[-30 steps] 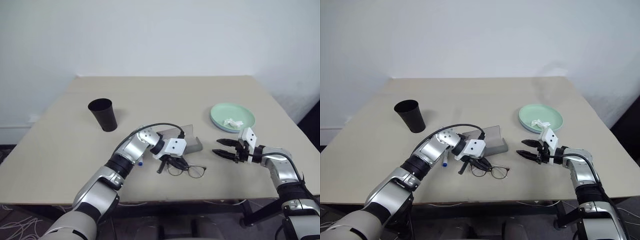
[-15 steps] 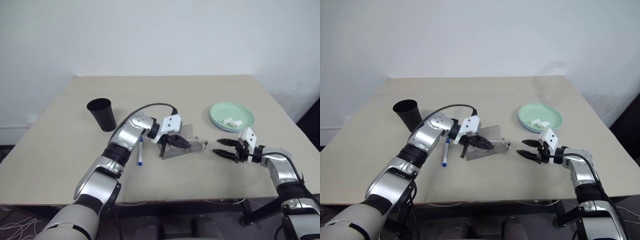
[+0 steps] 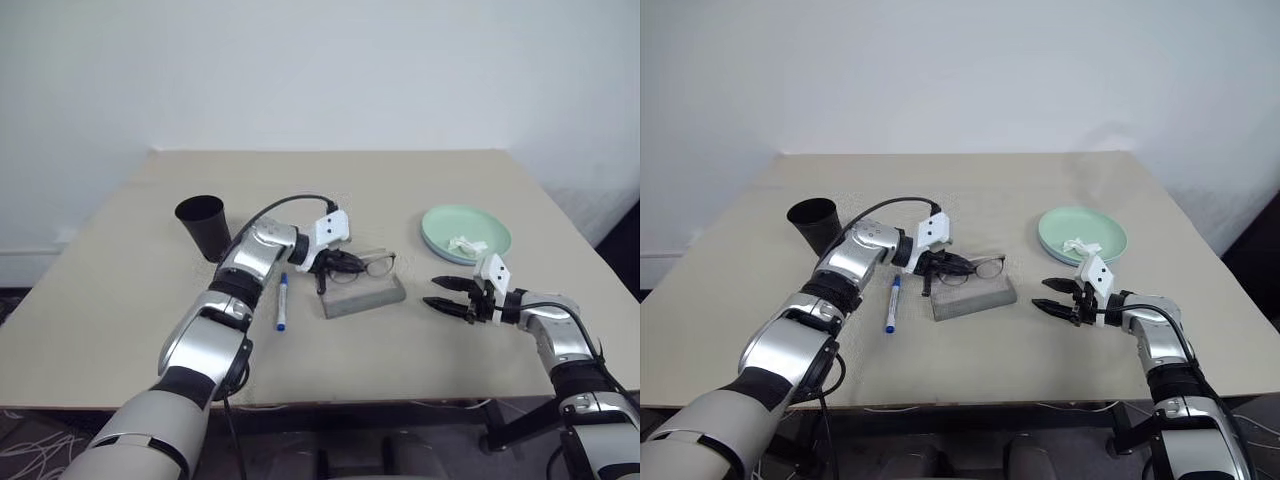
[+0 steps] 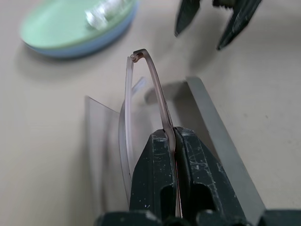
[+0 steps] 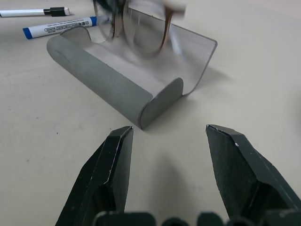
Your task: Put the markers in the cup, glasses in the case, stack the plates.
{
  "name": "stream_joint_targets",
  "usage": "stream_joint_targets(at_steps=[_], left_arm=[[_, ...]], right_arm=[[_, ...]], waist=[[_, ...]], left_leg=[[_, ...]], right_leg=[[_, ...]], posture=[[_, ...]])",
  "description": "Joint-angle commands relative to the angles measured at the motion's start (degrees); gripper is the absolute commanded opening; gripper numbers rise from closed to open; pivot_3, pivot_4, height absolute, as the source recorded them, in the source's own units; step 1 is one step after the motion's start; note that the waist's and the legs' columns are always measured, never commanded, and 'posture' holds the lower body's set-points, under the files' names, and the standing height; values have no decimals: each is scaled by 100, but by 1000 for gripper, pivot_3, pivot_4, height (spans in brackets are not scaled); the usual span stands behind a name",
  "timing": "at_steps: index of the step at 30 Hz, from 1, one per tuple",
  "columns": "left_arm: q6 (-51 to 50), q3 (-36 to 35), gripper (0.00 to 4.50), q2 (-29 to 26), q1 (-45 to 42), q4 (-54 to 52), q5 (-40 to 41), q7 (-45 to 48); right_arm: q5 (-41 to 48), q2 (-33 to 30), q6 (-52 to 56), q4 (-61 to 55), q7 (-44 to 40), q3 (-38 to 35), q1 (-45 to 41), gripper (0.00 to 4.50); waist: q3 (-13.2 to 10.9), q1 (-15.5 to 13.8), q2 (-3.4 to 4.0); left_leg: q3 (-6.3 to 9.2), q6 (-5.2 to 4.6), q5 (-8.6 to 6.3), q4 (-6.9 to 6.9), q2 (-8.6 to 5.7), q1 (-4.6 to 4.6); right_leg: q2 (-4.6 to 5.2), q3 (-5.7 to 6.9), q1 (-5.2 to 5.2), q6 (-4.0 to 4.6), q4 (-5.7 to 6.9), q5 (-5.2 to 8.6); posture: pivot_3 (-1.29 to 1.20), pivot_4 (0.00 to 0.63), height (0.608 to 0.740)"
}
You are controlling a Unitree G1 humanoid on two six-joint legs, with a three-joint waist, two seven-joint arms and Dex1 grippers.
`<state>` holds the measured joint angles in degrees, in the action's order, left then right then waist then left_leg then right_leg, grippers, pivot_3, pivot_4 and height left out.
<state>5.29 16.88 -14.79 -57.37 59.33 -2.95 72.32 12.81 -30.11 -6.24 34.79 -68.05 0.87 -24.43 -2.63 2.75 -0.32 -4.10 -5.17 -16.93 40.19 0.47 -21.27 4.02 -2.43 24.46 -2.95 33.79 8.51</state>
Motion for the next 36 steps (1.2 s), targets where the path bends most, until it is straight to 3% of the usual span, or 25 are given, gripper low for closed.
stream_joint_targets(at_steps=[1,14,26,30,33,36], left_arm=[[113,1,23,91,-173,179,-151,-65],[-223,-18,23,255,24,387,-262,464],[-1456,-166,23,113,538,-592,240,1589],[-1152,14,23,66,710,-632,-73,1138],[-1098,-62,706,134,631,-486,-43,843],[-918,-93,1719,172,556,-443,-12,708]], right_arm=[[14,8,-150,-11,12,-73,-170,2676],[-4,-8,-315,90,37,-78,-76,2676],[-19,-14,-397,254,-11,-56,-153,2676],[-43,5,-415,294,-27,-61,-176,2676],[-56,12,-417,296,-37,-69,-175,2676],[-60,6,-416,291,-46,-70,-168,2676]], waist=[[0,1,0],[2,2,0],[2,6,0],[3,3,0],[3,3,0],[3,1,0]], left_leg=[[0,0,0,0,0,-2],[3,0,0,8,3,-13],[6,-1,-1,8,7,-17],[6,-1,-1,9,10,-15],[7,-1,-1,10,13,-13],[6,-1,0,12,13,-13]], right_leg=[[0,0,2,-5,0,-3],[1,0,8,-18,-1,-12],[0,1,9,-19,-1,-12],[2,-1,9,-17,0,-12],[3,-1,7,-17,1,-12],[3,-2,6,-18,1,-13]], posture=[[0,0,732],[0,0,732],[0,0,732],[0,0,732],[0,0,732],[0,0,732]])
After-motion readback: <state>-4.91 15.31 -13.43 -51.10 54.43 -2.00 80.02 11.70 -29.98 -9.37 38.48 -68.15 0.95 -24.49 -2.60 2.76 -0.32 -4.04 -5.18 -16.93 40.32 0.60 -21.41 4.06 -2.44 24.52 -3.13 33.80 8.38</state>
